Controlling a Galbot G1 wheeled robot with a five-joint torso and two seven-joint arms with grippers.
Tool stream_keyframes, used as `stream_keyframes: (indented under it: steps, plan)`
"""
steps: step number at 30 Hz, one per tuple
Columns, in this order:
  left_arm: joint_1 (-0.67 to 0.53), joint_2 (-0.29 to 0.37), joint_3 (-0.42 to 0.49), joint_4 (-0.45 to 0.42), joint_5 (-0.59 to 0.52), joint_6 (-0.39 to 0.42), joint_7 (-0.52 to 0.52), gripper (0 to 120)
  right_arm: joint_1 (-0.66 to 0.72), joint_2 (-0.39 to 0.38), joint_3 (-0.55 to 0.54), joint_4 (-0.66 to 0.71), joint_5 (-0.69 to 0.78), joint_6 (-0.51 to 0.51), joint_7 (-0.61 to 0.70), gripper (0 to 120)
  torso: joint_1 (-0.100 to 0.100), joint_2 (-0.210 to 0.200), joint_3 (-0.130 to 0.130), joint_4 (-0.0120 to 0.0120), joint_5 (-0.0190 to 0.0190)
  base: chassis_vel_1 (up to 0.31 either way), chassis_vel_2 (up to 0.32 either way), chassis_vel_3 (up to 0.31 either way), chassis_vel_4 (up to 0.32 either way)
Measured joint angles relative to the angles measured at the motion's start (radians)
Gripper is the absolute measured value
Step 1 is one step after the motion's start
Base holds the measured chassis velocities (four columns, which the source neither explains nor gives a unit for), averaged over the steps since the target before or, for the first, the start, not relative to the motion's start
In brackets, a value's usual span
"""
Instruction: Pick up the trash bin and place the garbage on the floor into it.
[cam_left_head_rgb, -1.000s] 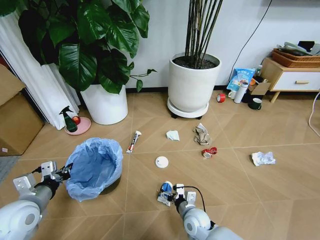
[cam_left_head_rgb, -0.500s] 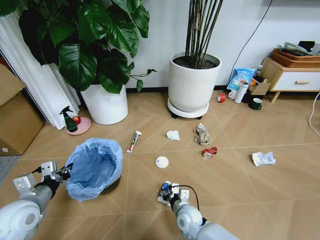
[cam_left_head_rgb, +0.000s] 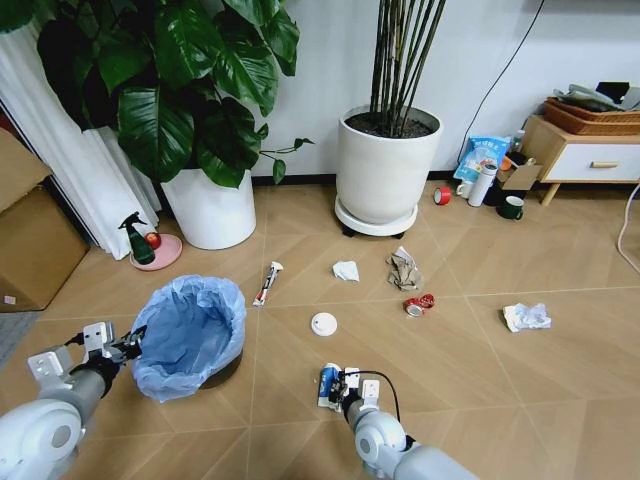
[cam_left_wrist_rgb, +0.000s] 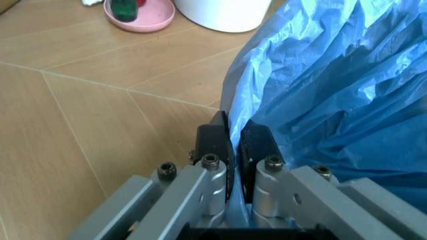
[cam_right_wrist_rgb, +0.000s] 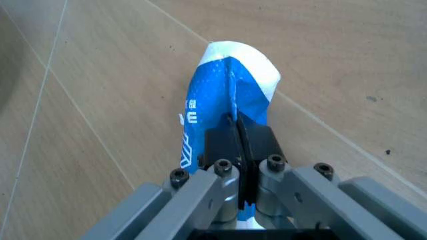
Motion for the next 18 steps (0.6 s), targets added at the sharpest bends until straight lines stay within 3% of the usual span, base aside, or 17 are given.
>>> stream_keyframes:
  steps: [9, 18]
  plan:
    - [-0.011, 0.007, 0.016, 0.012, -0.005, 0.000, 0.003, 0, -0.031, -0.047, 0.049, 0.103, -0.014, -0.004, 0.016, 0, 0.000, 0.000, 0.000, 0.0000, 0.0001, 0.000, 0.000, 0.000, 0.000]
    - [-0.063, 0.090, 0.090, 0.046, -0.032, -0.006, 0.028, 0, -0.054, -0.211, 0.161, 0.344, -0.154, 0.125, -0.115, 0, 0.000, 0.000, 0.000, -0.0004, 0.0002, 0.000, 0.000, 0.000, 0.000]
